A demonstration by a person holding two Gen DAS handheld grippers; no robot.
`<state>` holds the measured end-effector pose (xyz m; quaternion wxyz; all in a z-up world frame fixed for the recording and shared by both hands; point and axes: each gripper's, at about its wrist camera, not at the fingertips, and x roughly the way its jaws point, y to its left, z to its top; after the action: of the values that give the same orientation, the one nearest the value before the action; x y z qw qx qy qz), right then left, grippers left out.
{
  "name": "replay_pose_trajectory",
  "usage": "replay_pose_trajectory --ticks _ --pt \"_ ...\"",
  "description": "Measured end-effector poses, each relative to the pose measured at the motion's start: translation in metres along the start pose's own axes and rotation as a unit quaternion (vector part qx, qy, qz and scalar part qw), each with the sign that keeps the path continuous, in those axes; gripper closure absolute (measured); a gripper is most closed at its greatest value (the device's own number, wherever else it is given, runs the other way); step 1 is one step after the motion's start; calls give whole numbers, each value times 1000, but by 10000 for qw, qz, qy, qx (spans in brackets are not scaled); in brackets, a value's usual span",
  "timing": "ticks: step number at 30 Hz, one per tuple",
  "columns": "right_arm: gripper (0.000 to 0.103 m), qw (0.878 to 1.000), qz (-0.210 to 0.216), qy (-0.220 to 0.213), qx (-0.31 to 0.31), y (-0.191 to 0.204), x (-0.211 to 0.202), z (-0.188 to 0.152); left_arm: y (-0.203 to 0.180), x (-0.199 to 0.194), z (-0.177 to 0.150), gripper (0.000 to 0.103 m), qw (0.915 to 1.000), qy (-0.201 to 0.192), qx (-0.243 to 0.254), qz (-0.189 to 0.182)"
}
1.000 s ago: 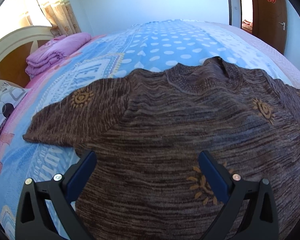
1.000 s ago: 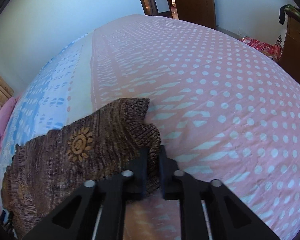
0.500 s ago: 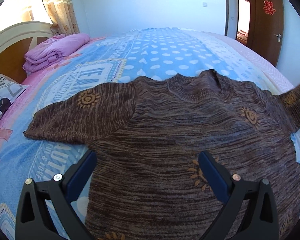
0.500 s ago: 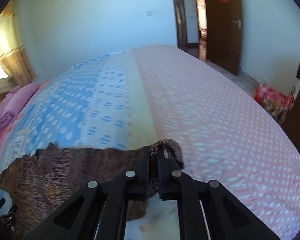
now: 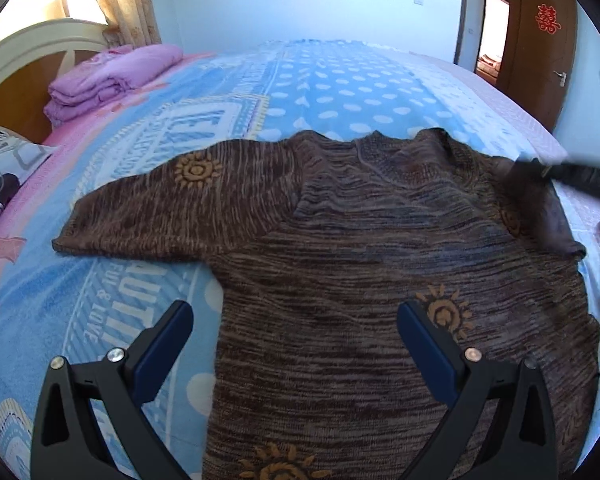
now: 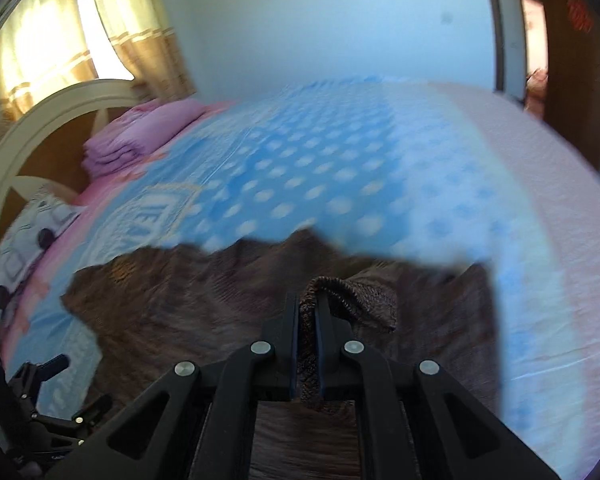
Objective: Fold small clothes
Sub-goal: 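Fold the gripped sleeve across the sweater body with the right gripper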
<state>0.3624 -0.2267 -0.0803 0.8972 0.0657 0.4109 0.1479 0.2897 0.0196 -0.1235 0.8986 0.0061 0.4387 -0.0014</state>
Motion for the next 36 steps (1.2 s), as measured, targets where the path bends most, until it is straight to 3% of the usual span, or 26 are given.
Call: replay_pose_trajectory --ticks 2,3,4,8,12,16,18,22,24,26,28,30,31,33,36 --pt "73 9993 239 273 102 -1 13 -17 0 -3 2 0 10000 34 38 -19" --pt "54 9990 278 338 131 -4 12 -25 -1 -6 4 0 9999 6 64 -82" --pt "49 9988 299 346 164 -12 7 -33 -3 -9 6 0 9998 -37 97 -171" --pt "49 9981 274 130 543 -60 -28 -57 -31 -17 22 0 9984 -181 450 -288" --pt "47 9956 -420 -260 798 -113 -68 -75 -81 -14 42 1 9944 -174 822 -645" --pt "43 9891 -460 -576 1275 -151 -84 -92 -138 6 61 11 9883 -300 1358 -618" --pt "43 9874 -448 -727 1336 -159 -87 -102 -160 24 69 18 9866 -154 1444 -738" --pt "43 9884 -554 -715 1223 -162 -79 -112 -187 59 71 25 9841 -76 1672 -587" --pt "43 9879 -487 -745 1268 -165 -81 -111 -195 76 71 34 9844 51 1671 -552" --pt "43 9874 -465 -835 1260 -169 -85 -112 -196 87 73 35 9854 49 1598 -587" --pt "42 9875 -445 -808 1274 -170 -85 -113 -197 91 76 44 9860 -9 1537 -644" --pt "42 9879 -437 -785 1267 -170 -84 -113 -198 91 78 89 9847 56 1413 -1023" --pt "42 9880 -442 -770 1266 -170 -83 -113 -197 90 78 93 9832 81 1367 -1204" --pt "42 9880 -476 -742 1265 -170 -81 -114 -198 86 78 97 9830 -1 1372 -1220" --pt "41 9876 -509 -727 1295 -171 -80 -115 -183 76 85 98 9831 -19 880 -1607"
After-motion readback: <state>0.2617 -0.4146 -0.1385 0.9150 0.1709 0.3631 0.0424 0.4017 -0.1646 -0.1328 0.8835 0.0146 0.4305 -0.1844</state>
